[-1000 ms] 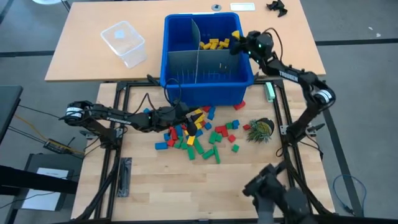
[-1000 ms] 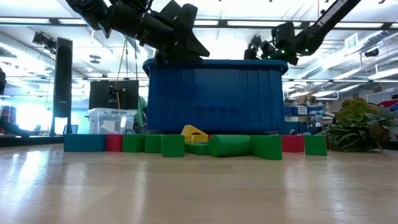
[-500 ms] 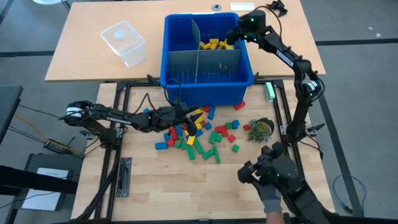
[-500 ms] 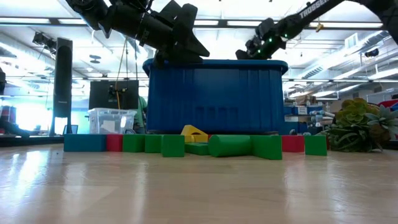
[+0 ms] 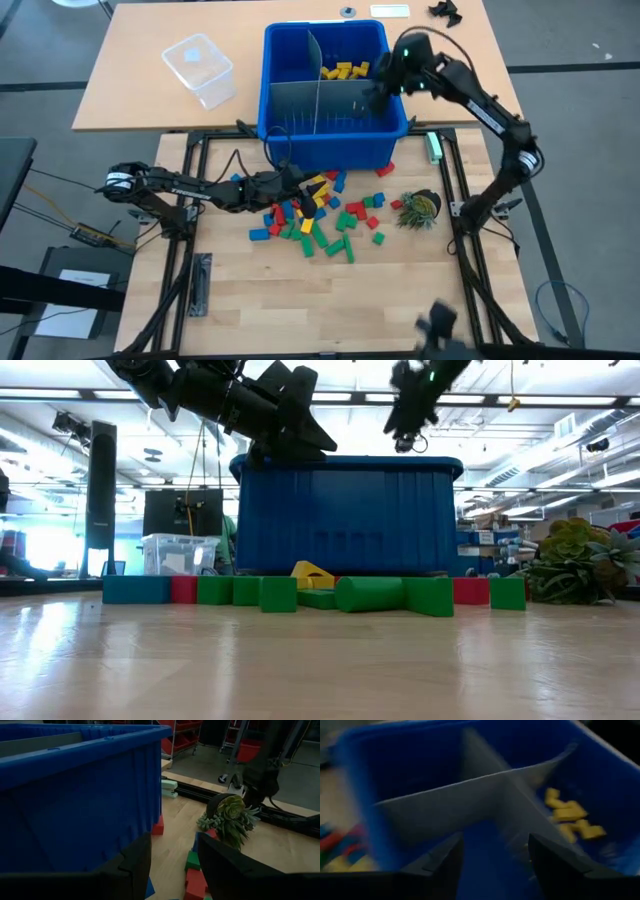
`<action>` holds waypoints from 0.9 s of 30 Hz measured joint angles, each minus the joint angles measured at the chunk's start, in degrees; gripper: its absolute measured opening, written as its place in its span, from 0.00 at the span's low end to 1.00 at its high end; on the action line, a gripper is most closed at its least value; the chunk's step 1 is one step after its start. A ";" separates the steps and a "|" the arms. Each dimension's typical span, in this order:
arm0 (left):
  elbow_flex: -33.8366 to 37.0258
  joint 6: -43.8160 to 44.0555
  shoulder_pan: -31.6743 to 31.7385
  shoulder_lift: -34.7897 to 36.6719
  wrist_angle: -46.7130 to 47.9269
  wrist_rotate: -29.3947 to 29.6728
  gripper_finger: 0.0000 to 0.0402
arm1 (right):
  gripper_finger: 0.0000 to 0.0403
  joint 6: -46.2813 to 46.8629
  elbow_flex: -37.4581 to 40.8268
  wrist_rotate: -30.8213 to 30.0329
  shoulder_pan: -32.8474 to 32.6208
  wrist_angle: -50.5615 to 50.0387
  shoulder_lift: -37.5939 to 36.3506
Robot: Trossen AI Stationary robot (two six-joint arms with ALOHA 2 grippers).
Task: Sort Items/Unsort Items
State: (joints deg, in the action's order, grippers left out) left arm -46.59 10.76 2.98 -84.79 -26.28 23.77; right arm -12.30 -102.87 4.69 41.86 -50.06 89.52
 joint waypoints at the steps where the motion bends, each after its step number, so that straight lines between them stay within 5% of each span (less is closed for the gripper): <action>1: -0.02 -0.02 0.02 0.00 0.02 0.02 0.42 | 0.53 -0.02 0.88 -1.20 -2.45 -1.46 -1.35; 7: -0.01 -0.02 0.02 0.00 0.00 0.00 0.42 | 0.48 2.65 11.94 -7.75 -17.98 -0.45 -10.56; 14: -0.02 -0.02 0.02 0.00 -0.29 0.00 0.42 | 0.46 7.76 29.66 -8.57 -34.90 14.15 -18.77; 18: -0.02 -0.01 0.00 0.00 -1.15 0.02 0.42 | 0.45 9.36 36.49 -15.32 -44.31 23.98 -19.85; 22: -0.01 0.20 -0.09 0.00 -1.66 0.00 0.42 | 0.44 9.81 40.27 -20.59 -49.22 30.03 -19.24; 27: -0.02 -0.08 -0.09 -0.02 -3.74 0.00 0.42 | 0.44 16.21 43.05 -17.79 -50.63 34.17 -16.36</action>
State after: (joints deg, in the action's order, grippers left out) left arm -46.61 10.68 2.90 -84.81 -30.02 23.77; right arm 3.91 -59.82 -13.10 -8.78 -15.90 73.15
